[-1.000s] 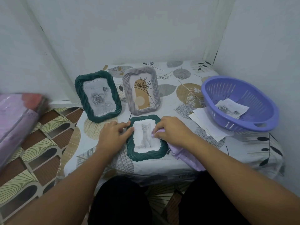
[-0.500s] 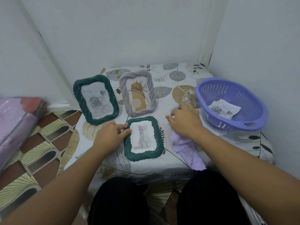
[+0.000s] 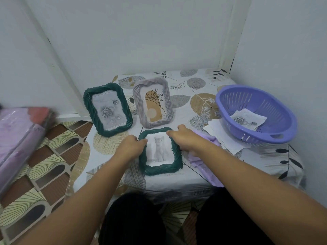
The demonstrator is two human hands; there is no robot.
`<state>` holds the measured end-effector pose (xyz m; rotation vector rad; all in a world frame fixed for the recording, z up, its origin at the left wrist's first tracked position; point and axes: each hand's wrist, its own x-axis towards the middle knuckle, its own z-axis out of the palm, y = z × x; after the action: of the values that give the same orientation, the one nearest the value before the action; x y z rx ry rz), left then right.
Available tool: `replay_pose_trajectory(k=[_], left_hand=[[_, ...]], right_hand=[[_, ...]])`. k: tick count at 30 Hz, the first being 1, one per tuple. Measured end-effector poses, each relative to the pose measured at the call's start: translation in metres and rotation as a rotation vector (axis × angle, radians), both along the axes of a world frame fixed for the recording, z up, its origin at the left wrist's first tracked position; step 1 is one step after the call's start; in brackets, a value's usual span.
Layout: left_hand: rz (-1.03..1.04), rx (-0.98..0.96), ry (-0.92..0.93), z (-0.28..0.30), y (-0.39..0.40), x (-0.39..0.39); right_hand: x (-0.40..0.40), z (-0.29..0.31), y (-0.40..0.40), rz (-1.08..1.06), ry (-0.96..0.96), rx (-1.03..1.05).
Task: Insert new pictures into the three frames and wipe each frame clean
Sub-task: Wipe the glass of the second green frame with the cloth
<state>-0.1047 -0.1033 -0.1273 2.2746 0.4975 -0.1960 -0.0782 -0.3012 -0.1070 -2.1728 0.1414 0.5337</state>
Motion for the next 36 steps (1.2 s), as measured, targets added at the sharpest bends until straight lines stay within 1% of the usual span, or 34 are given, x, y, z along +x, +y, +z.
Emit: replay_pose_trajectory(k=[2,6,9,11,15,23,26,30,33,36], left_hand=[[0.074,-0.168,0.040,0.001,-0.002,0.001],[0.263,-0.634,0.129,0.014,-0.004,-0.001],[0.225,-0.805,0.147,0.025,-0.006,-0.004],[0.176,-0.884,0.140,0.037,-0.011,-0.005],[0.100,-0.943,0.118,0.058,-0.020,-0.001],[-0.055,-1.001,0.016,0.095,-0.060,0.036],[-0.067,-1.024,0.024,0.107,-0.079,0.055],[-0.094,-1.010,0.000,0.112,-0.107,0.083],[-0.098,-1.012,0.018,0.111,-0.121,0.105],[-0.091,-0.973,0.001,0.107,-0.129,0.125]], right_hand=[[0.003,-0.006,0.001,-0.092,0.056,0.121],[0.002,-0.005,0.006,-0.284,0.196,0.446],[-0.002,0.005,0.006,-0.347,0.309,0.741],[-0.001,0.015,0.002,-0.316,0.312,0.801],[0.004,0.034,-0.014,-0.294,0.256,0.726],[0.034,0.067,-0.055,-0.359,-0.008,0.607],[0.055,0.081,-0.069,-0.381,-0.089,0.567],[0.084,0.092,-0.078,-0.365,-0.228,0.402],[0.101,0.091,-0.086,-0.345,-0.324,0.284],[0.116,0.085,-0.095,-0.317,-0.367,0.171]])
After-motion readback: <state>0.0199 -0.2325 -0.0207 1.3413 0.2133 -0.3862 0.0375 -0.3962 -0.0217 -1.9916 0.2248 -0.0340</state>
